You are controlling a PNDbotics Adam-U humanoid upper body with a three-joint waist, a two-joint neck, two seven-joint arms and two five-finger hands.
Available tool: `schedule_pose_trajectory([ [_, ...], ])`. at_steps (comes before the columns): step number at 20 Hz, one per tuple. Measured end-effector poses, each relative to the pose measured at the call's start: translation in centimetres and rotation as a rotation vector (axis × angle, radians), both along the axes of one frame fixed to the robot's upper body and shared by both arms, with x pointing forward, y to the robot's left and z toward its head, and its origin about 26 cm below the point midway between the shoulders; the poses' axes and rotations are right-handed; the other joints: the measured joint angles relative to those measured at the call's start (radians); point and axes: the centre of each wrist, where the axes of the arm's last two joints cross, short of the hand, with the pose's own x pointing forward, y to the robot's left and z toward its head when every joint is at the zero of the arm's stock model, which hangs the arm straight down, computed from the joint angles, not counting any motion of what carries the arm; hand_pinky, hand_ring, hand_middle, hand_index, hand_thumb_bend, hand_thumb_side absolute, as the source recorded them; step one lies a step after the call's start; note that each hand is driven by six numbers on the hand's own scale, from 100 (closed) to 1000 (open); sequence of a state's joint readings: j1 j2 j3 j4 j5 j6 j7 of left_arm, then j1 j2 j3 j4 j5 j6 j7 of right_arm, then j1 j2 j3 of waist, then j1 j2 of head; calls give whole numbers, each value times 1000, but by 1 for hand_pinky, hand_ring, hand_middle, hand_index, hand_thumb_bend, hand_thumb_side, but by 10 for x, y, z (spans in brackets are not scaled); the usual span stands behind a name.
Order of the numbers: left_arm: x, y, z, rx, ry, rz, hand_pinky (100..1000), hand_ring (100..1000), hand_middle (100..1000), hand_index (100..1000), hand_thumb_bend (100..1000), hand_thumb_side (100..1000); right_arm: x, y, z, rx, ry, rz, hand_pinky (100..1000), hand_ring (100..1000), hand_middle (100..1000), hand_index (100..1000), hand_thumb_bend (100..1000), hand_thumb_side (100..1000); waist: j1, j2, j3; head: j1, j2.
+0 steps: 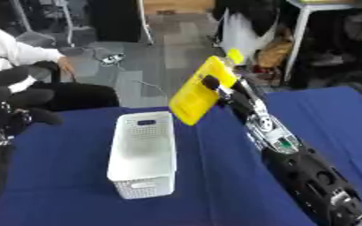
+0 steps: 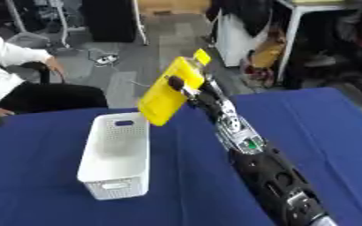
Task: Pick up objects on the table and place them in the box.
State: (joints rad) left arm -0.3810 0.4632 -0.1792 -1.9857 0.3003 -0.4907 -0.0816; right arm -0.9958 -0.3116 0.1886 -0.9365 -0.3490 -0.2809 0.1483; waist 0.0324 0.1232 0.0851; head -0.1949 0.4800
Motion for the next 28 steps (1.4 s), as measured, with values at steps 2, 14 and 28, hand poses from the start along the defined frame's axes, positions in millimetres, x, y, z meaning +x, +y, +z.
schedule_pose_trajectory([
  [2, 0, 0, 1, 1, -1, -1, 668, 796, 911, 874, 266, 757, 0, 4, 1, 1, -1, 11, 100, 100, 162, 294, 629, 476, -1, 0, 3, 0, 0],
  [14, 1, -1, 2, 2, -3, -5, 668, 796, 911, 875, 267, 755, 0, 18, 3, -12, -2, 60, 100, 100, 161, 295, 636, 475, -2, 0, 8, 0, 0],
  [28, 1, -2, 6, -5, -10, -13, 670, 796, 911, 874, 272, 753, 2, 25, 3, -47, 19, 138, 100, 100, 162, 296, 638, 482, -7, 0, 24, 1, -8],
])
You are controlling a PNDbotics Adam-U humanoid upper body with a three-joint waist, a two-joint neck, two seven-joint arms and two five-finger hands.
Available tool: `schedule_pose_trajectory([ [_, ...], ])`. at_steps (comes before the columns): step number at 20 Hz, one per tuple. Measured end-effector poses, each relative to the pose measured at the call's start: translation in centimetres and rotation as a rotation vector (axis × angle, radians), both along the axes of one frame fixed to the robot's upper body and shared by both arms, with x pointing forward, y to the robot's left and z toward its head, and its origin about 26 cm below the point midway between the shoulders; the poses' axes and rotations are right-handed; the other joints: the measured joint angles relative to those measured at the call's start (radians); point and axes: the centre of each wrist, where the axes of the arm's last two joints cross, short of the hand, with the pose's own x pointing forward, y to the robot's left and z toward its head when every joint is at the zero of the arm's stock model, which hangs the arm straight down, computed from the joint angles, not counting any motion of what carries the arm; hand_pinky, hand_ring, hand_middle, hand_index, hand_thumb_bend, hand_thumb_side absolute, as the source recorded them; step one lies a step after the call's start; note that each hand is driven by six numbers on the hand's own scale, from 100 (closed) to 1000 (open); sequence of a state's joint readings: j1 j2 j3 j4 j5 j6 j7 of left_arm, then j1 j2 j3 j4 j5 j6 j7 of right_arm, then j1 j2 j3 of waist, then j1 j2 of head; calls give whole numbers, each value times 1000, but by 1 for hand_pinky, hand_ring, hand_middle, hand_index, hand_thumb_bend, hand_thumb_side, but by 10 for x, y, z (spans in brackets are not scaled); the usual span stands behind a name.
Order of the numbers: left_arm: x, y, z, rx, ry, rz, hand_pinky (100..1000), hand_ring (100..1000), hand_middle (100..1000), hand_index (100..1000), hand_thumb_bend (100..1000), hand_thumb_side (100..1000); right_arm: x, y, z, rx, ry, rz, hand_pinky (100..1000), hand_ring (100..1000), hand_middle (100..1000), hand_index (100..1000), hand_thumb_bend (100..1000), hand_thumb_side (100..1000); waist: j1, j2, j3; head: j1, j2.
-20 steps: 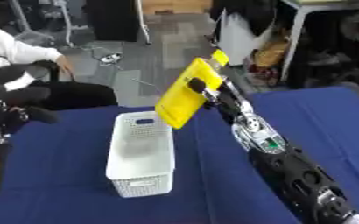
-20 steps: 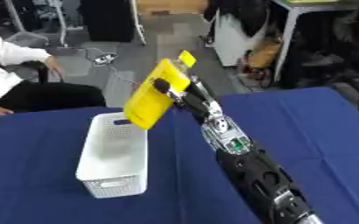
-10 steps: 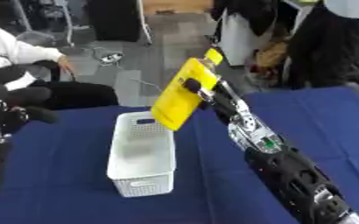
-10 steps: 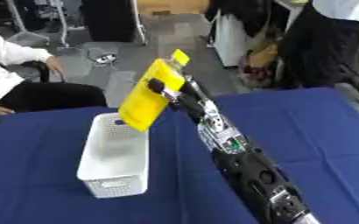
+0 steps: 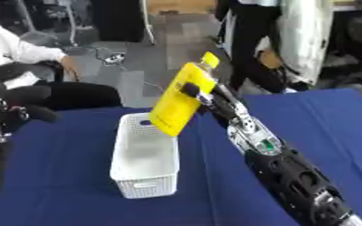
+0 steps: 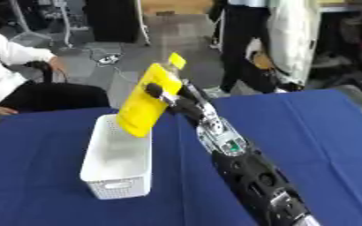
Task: Pick up objects on the table and place them in the box.
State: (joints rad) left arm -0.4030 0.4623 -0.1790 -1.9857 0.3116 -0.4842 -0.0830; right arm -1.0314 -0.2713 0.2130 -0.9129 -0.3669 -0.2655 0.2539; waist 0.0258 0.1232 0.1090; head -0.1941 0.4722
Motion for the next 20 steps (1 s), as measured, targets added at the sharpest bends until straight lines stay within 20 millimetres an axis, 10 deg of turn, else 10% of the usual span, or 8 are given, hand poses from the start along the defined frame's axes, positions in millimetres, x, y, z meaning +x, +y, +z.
schedule_pose_trajectory([
  [20, 2, -6, 11, -44, 20, -5, 671, 797, 911, 875, 278, 752, 8, 0, -5, -86, -31, 26, 100, 100, 168, 304, 658, 511, -18, 1, 32, -1, -20],
])
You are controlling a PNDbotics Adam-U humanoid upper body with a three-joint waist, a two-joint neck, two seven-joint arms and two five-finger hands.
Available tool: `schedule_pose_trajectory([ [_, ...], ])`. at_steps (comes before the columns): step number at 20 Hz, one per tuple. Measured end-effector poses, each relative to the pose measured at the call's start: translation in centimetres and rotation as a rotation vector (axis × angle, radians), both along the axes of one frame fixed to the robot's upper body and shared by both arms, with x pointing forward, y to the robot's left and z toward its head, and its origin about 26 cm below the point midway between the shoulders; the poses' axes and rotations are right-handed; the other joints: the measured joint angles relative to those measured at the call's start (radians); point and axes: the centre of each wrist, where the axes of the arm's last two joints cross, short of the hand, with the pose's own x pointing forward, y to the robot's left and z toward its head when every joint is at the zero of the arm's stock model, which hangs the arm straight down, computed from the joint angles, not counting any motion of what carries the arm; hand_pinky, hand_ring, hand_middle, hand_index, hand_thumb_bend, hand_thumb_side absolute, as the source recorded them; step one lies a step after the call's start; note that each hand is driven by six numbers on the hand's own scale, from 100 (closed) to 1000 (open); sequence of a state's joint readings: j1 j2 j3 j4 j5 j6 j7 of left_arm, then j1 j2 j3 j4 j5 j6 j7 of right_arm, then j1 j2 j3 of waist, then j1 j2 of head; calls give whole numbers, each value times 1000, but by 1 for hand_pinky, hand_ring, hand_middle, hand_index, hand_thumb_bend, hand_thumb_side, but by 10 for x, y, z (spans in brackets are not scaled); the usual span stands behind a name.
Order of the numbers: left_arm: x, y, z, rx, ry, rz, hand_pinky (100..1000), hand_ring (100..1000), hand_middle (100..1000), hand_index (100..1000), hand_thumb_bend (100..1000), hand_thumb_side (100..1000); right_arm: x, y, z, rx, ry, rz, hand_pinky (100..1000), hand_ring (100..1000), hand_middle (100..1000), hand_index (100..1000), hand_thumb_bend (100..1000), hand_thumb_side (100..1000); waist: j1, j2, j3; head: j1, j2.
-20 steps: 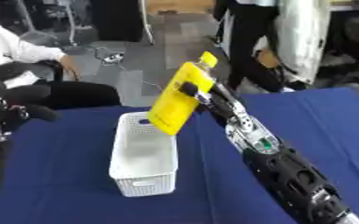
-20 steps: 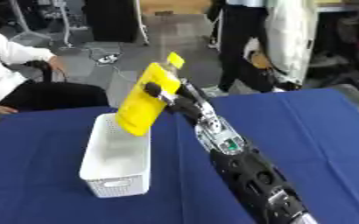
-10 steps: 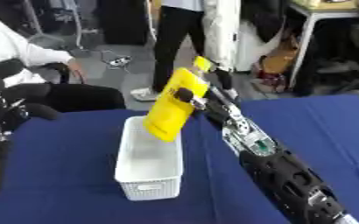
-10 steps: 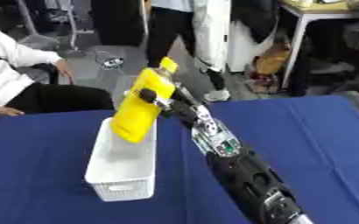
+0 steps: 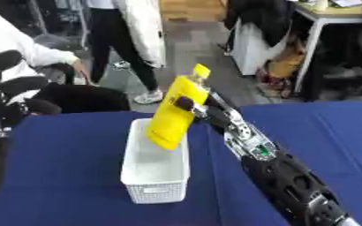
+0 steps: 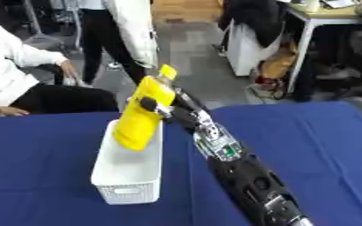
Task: Pick up objects on the table and place them in the box.
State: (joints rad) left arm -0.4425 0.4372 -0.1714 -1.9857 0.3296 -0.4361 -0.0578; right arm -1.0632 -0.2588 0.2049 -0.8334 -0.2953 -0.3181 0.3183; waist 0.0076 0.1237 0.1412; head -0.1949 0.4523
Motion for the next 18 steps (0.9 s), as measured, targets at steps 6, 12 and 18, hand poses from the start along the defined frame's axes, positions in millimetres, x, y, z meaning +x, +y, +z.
schedule_pose_trajectory([
  [6, 0, 0, 0, 1, 0, 2, 671, 796, 911, 875, 276, 755, 1, -5, -2, -58, -27, -15, 206, 320, 412, 503, 766, 618, 0, 0, -3, 0, 0],
  [12, 0, 0, 0, 2, -1, 3, 671, 796, 911, 875, 277, 754, 2, -6, -3, -222, -35, 30, 641, 691, 781, 840, 908, 766, 1, 0, -3, -1, -35],
  [18, 0, 0, 0, 2, -2, 4, 671, 796, 911, 875, 277, 755, 2, -7, -3, -286, -19, 85, 710, 722, 811, 864, 916, 813, 1, 0, -3, -8, -79],
])
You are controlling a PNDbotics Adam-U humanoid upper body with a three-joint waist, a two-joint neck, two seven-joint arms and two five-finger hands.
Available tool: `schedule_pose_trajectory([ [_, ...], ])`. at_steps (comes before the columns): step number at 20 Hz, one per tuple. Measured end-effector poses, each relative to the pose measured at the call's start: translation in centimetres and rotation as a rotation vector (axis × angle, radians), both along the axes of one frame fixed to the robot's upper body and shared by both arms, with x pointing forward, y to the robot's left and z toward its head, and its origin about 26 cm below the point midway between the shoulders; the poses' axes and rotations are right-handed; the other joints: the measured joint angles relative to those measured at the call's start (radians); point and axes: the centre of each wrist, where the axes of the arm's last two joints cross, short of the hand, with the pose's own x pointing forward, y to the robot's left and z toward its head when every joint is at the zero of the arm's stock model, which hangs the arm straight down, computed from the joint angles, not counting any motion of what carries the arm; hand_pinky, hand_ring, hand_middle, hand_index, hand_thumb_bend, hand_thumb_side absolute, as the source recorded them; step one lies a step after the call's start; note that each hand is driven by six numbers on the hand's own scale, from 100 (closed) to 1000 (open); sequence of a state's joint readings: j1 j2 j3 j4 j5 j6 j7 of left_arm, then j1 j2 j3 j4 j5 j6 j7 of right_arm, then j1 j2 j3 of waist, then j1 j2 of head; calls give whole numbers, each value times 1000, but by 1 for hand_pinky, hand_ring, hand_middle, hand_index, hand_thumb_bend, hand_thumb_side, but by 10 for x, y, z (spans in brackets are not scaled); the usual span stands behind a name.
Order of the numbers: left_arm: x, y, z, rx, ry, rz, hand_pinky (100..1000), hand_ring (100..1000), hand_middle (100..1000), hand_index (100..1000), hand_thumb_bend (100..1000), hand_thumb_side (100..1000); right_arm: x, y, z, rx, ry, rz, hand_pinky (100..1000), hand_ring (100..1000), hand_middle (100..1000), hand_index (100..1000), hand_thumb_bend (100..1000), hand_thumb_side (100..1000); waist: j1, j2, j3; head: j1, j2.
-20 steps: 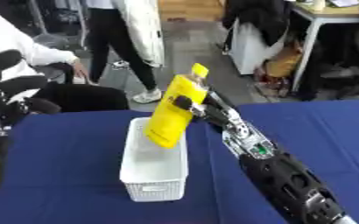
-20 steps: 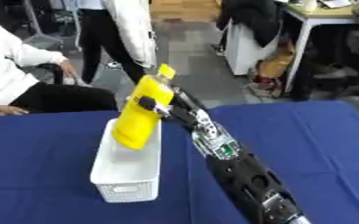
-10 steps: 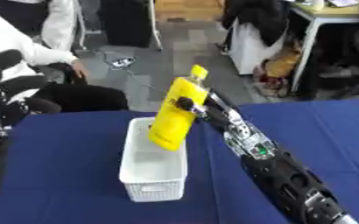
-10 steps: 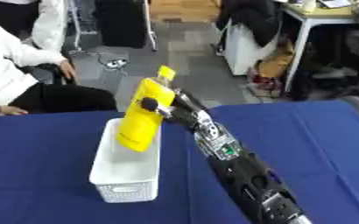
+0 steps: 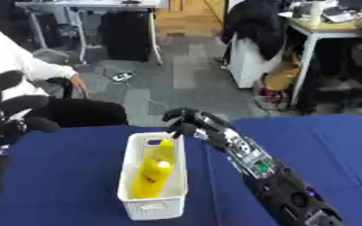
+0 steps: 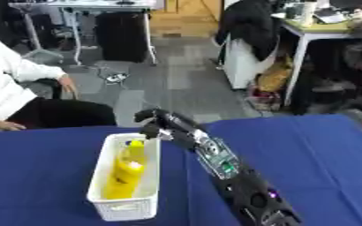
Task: Pick up objects on the table and place them in the box.
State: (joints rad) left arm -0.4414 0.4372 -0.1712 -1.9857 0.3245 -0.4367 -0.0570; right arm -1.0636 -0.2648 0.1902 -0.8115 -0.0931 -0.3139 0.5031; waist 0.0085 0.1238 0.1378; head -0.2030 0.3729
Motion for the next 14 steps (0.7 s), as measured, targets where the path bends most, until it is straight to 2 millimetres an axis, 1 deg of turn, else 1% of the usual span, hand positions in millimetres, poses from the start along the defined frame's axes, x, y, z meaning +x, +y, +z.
schedule_pose_trajectory([
  [3, 0, 0, 0, 0, 0, 0, 671, 796, 911, 875, 276, 755, 0, -1, 0, -6, 8, 10, 710, 721, 809, 864, 912, 829, 0, 0, 0, 0, -7],
  [11, 0, 0, 0, 3, -1, 3, 670, 796, 912, 875, 275, 756, 1, -5, 2, 10, 12, 6, 706, 714, 804, 860, 899, 839, 0, 0, -3, -3, -8],
  [13, 0, 0, 0, 3, -1, 3, 670, 796, 912, 875, 275, 756, 0, -5, 2, 18, 13, 7, 705, 713, 804, 859, 896, 840, 0, 0, -3, -19, -21],
  [14, 0, 0, 0, 3, -1, 3, 670, 796, 912, 875, 275, 757, 0, -5, 2, 23, 13, 8, 699, 705, 798, 850, 869, 850, 0, 0, -4, -29, -32],
])
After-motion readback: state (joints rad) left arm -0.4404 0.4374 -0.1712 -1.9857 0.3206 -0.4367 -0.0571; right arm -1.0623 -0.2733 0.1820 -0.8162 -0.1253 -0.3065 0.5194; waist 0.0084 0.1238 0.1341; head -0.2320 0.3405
